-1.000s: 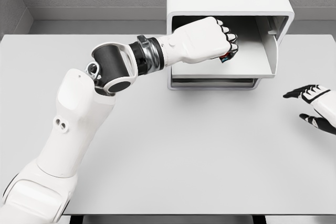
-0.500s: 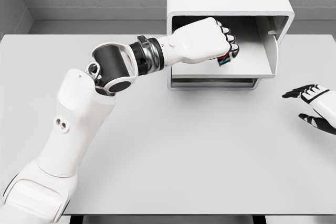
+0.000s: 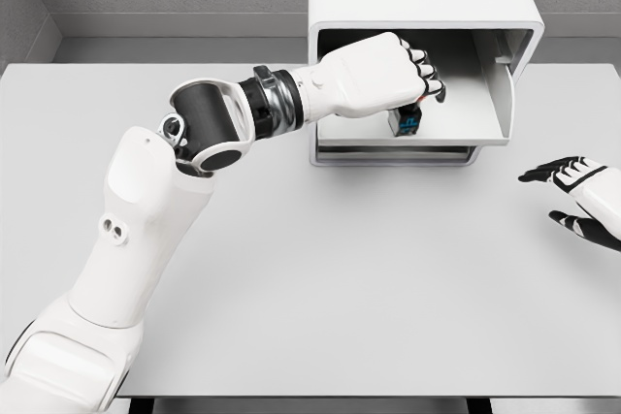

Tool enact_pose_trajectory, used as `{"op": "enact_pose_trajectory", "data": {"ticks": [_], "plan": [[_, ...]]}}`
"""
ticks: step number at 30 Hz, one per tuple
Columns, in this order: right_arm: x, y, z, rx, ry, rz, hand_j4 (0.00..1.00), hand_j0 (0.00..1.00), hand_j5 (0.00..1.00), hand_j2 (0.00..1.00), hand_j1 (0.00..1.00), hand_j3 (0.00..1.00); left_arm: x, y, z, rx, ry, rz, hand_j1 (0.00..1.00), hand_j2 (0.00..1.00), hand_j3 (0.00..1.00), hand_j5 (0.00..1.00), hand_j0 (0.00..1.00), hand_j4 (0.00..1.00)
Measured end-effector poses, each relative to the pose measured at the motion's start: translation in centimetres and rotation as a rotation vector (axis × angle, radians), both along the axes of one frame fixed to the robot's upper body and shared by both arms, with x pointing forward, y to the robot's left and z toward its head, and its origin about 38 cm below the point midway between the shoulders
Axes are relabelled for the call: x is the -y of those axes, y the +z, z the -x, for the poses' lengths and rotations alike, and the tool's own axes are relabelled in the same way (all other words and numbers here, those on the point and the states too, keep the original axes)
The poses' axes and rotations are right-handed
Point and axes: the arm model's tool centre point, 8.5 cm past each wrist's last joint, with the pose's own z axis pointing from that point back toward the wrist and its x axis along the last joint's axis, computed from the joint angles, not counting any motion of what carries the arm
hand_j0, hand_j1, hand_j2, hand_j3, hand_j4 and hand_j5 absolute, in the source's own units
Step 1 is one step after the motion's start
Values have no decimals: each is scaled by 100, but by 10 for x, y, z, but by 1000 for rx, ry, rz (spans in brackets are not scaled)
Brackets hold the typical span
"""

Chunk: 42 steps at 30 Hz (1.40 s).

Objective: Slide open multi-storey tabletop storage cabinets and put open load switch and slide close multi-storey tabletop storage cabinets

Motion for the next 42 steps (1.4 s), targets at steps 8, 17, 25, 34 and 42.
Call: {"op": "enact_pose_trajectory", "data": {"ticks": [8, 17, 25, 34, 42], "plan": [[0, 0, 0, 0, -1, 0, 77, 77, 77, 77, 77, 77, -1, 2, 1, 7, 1, 0, 90, 90, 90, 90, 90, 90], [-2, 0, 0, 0, 6, -3, 76, 76, 76, 76, 76, 76, -2, 3, 6, 24, 3, 5, 97, 97, 97, 97, 97, 97], [-3, 1, 0, 0, 9, -10, 76, 76, 76, 76, 76, 76, 0, 5, 20, 36, -23, 30, 97, 97, 97, 97, 97, 97], [-4, 0, 0, -1, 9, -11, 76, 76, 76, 76, 76, 76, 2, 9, 42, 58, -62, 72, 100, 100, 100, 100, 100, 100], [-16, 8, 1, 20, 44, -23, 73, 73, 73, 73, 73, 73, -1, 24, 57, 4, -166, 202, 100, 100, 100, 100, 100, 100]]}}
